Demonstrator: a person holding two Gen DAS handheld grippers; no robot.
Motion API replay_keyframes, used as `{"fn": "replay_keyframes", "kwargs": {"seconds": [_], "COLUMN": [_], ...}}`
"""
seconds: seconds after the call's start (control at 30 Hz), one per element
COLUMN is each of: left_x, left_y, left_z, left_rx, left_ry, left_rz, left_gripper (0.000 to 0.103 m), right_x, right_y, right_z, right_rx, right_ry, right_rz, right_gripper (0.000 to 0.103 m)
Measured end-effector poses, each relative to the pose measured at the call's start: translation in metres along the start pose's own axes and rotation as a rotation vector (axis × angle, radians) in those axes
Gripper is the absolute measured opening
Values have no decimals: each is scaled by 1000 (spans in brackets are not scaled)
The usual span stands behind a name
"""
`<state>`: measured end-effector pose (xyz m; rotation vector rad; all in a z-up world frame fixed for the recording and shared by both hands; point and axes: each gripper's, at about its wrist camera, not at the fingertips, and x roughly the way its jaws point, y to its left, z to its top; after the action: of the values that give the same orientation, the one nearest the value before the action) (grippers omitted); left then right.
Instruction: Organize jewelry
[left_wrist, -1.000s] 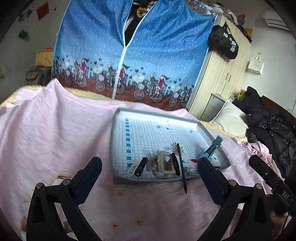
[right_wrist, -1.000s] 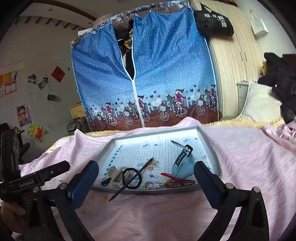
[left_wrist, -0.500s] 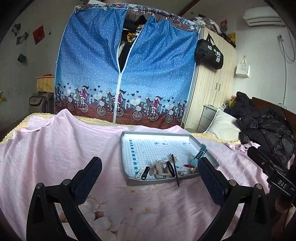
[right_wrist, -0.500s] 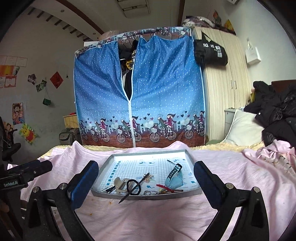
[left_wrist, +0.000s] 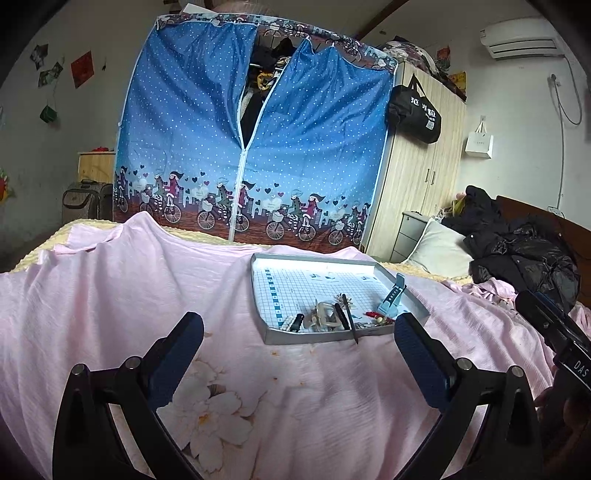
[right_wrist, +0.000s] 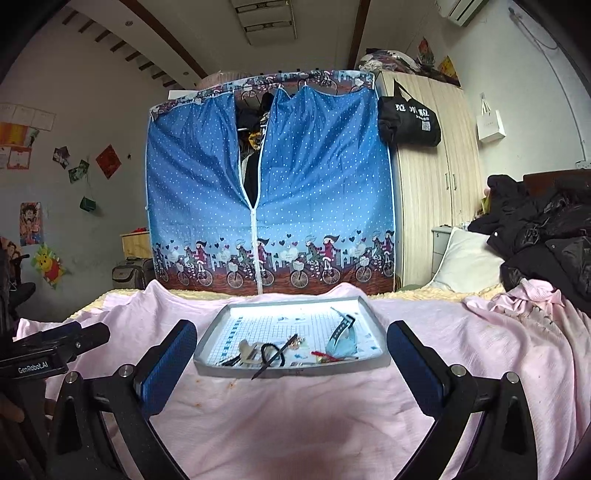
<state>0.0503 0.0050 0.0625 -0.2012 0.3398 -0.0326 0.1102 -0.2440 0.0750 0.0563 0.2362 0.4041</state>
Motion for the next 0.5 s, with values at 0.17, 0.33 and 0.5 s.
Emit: {"fn": "replay_keyframes", "kwargs": {"seconds": [0.17, 0.33, 0.5], "left_x": [-5, -8, -6], "left_y": [1, 3, 17], "left_z": [-17, -29, -36], "left_rx": [37, 56, 9], "left_ry": [40, 46, 62], "left_rz": [-15, 0, 16], "left_gripper": [101, 101, 101], "right_x": [-4, 3, 9], "right_y": [12, 18, 22], "right_z": [-14, -27, -35], "right_rx": [-2, -13, -26], "right_ry": [52, 99, 128], "right_rz": [2, -6, -14], "right_gripper": [103, 103, 103]}}
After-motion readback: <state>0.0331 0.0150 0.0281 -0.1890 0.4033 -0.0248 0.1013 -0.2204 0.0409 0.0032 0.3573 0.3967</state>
